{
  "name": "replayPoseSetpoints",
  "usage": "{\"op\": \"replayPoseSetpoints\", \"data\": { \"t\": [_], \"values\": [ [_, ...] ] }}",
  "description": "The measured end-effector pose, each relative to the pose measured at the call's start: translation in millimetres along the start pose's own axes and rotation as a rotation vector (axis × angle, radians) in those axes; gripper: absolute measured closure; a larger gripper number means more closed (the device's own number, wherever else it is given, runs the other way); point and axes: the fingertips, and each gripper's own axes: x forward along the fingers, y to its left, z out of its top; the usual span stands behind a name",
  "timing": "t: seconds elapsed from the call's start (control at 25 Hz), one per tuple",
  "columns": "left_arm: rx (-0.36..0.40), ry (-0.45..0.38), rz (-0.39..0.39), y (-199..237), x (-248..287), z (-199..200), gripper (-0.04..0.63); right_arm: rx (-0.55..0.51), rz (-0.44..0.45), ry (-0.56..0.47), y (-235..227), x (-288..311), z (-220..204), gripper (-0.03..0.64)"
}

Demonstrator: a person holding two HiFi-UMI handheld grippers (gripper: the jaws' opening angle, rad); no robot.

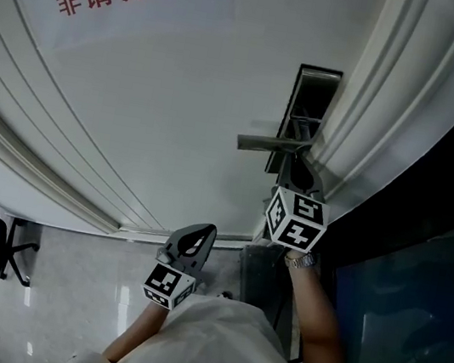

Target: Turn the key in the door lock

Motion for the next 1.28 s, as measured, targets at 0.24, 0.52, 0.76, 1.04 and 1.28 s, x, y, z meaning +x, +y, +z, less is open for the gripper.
{"op": "replayPoseSetpoints", "data": {
  "t": [0.24, 0.52, 0.76, 1.04, 1.28],
  "values": [
    [0.004, -0.003, 0.002, -3, 0, 1, 0.589, 0.414, 0.063, -0.020, -3, 1, -1, 0.604],
    [0.006, 0.003, 0.012, -2, -6, -2, 0.589, 0.674, 0.052, -0.058, -8, -1, -4, 0.600],
    [0.003, 0.003, 0.018, 0, -11, -2, 0.589, 0.653, 0.048, -0.049, -6, -1, -7, 0.590],
    [0.001, -0.002, -0.009, -7, -7, -1, 0.589, 0.500, 0.117, 0.030, 6, -10, -15, 0.576],
    [0.002, -0.003, -0.036, -13, -2, -2, 0.589, 0.189, 0.136, 0.088, 3, -20, -26, 0.524]
  ]
}}
